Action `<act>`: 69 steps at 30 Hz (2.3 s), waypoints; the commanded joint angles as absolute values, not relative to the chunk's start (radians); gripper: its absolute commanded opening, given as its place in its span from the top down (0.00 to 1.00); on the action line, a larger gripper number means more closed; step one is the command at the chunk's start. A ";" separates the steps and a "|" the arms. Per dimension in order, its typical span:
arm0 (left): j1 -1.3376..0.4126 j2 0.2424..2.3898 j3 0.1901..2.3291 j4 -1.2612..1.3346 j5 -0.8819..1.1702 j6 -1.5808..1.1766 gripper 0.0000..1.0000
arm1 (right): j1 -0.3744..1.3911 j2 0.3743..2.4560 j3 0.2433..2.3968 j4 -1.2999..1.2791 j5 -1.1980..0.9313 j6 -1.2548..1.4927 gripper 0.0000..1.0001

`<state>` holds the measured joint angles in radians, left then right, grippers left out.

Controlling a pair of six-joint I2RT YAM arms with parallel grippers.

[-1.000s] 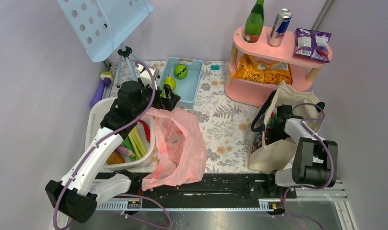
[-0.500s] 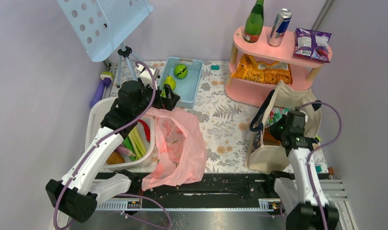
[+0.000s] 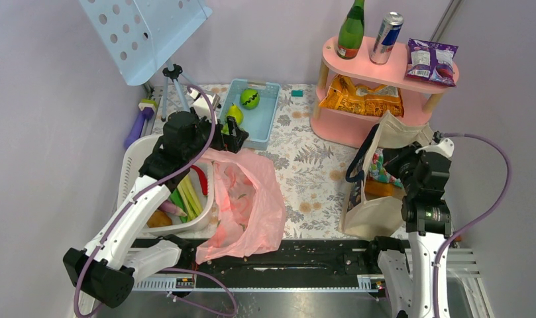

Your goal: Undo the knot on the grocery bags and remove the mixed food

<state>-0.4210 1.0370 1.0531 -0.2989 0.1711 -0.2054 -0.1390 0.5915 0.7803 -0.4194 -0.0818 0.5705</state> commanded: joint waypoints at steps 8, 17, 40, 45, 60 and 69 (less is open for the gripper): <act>-0.570 1.141 1.152 -0.216 0.251 -0.296 0.01 | -0.135 0.612 0.889 -0.600 0.013 0.562 0.97; -0.888 1.534 1.527 -0.095 0.294 -0.551 0.01 | -0.135 0.578 0.851 -0.717 0.135 0.593 0.15; -1.064 2.004 1.986 -0.391 0.413 -0.360 1.00 | -0.135 0.460 0.937 -0.630 0.173 0.550 0.03; -1.057 1.748 1.830 -0.493 0.211 0.043 1.00 | -0.135 0.463 0.821 -0.553 0.007 0.623 0.08; -1.009 1.470 1.443 -0.208 0.090 0.311 1.00 | -0.074 0.400 0.591 -0.662 -0.212 0.697 0.15; -1.009 1.416 1.356 -0.231 0.143 0.221 1.00 | 0.146 0.465 0.473 -0.433 -0.060 0.728 0.04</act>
